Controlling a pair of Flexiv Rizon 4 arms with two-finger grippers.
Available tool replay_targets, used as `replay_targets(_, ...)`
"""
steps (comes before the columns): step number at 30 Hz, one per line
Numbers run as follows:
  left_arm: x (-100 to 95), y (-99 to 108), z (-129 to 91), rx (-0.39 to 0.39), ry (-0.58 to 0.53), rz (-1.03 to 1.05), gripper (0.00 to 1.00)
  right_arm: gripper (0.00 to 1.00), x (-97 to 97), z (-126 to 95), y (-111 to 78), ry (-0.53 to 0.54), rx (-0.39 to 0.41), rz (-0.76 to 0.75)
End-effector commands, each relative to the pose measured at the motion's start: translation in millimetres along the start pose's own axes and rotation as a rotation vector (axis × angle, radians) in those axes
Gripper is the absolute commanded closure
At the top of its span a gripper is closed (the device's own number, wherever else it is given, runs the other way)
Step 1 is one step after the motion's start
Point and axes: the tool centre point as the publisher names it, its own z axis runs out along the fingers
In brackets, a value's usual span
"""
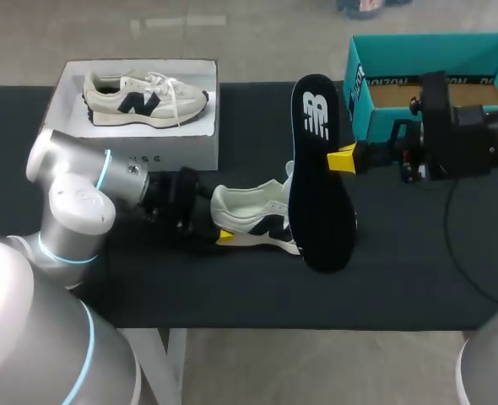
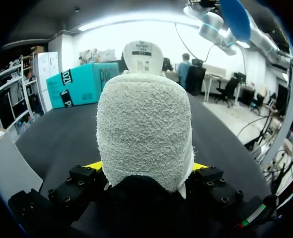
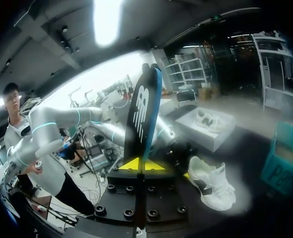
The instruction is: Take the shoe out of the shoebox, open the shoe tongue, remove and reinsert the insole, then place the shoe into the shoebox
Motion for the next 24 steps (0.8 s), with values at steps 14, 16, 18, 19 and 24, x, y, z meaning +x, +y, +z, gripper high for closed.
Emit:
replay_targets(14,0.4,-1.5,-22.9,-0.256,-0.062,0.022,0.0,1.0,-0.4,1.9,0.2,-0.002,0.002,0.002)
replay_targets(16,-3.5,-4.2,-24.6,-0.339,-0.031,0.029,0.0,1.0,-0.4,1.9,0.2,-0.002,0.002,0.002)
replay_targets(18,-8.0,-6.7,-24.4,-0.452,-0.008,0.037,0.0,1.0,-0.4,1.9,0.2,-0.002,0.002,0.002)
replay_targets(19,-8.4,-7.6,-24.3,-0.479,-0.008,0.037,0.0,1.0,-0.4,1.9,0.2,-0.002,0.002,0.002)
replay_targets(24,-3.6,-15.7,-23.6,-0.625,0.021,0.037,0.0,1.0,-0.4,1.9,0.2,-0.002,0.002,0.002)
